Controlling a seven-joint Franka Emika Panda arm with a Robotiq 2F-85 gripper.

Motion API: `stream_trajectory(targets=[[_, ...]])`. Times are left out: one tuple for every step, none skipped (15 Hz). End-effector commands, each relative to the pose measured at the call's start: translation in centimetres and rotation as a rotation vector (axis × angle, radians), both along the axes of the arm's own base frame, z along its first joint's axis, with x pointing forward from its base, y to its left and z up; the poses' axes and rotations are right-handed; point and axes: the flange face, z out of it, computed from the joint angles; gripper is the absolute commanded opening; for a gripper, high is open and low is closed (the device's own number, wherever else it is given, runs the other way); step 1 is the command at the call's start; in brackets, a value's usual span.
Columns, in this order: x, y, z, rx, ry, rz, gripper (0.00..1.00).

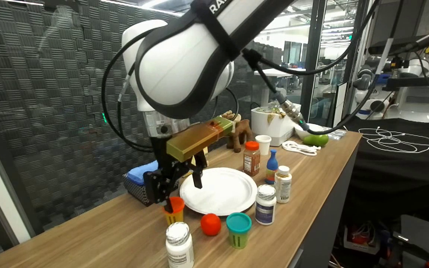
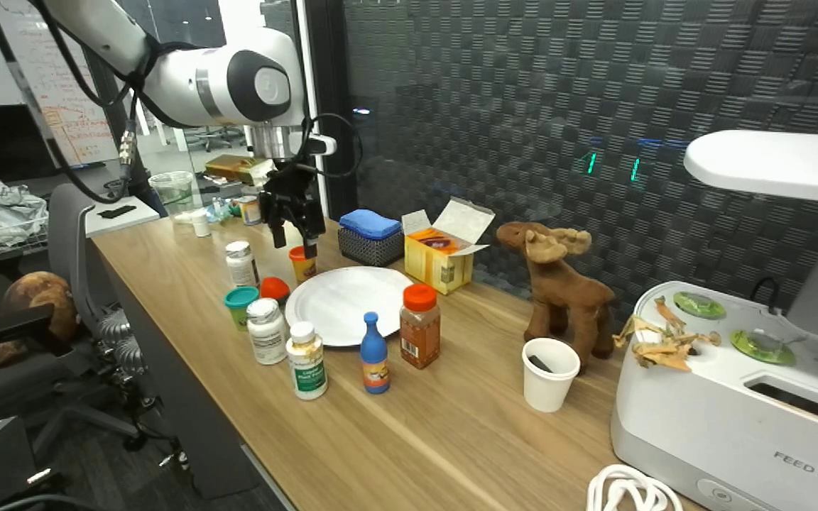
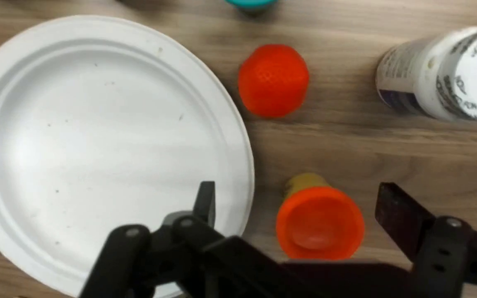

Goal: Pick up all the objects surrounding the white plate and arrange them on the plate

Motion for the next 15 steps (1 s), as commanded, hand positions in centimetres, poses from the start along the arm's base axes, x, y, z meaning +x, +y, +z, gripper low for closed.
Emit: stream_trajectory(targets=[[1.8,2.0,2.7,0.054,-0.079,0.027,1.00],[2.0,2.2,3.1,0.062,-0.091,0.028,1.00],[2.2,2.3,3.3,0.065,-0.096,0.027,1.00],[2.4,2.2,3.0,0.073,-0.080,0.022,1.00],[2.4,2.0,2.5,0.077,-0.066,0.018,1.00],[2.4,1.9,2.0,0.085,-0.050,0.018,1.00],[2.3,1.8,1.4,0.091,-0.036,0.018,1.00],[2.3,1.8,0.4,0.100,-0.011,0.022,1.00],[2.2,1.8,-0.3,0.107,0.008,0.025,1.00],[2.2,1.9,-0.9,0.112,0.025,0.030,1.00],[2.2,1.9,-1.6,0.111,0.035,0.032,1.00],[2.3,1.8,-2.1,0.101,0.039,0.034,1.00],[2.3,1.8,-2.4,0.094,0.038,0.034,1.00],[2.5,1.7,-2.3,0.085,0.024,0.030,0.75],[2.6,1.5,-2.3,0.079,0.014,0.025,0.74]])
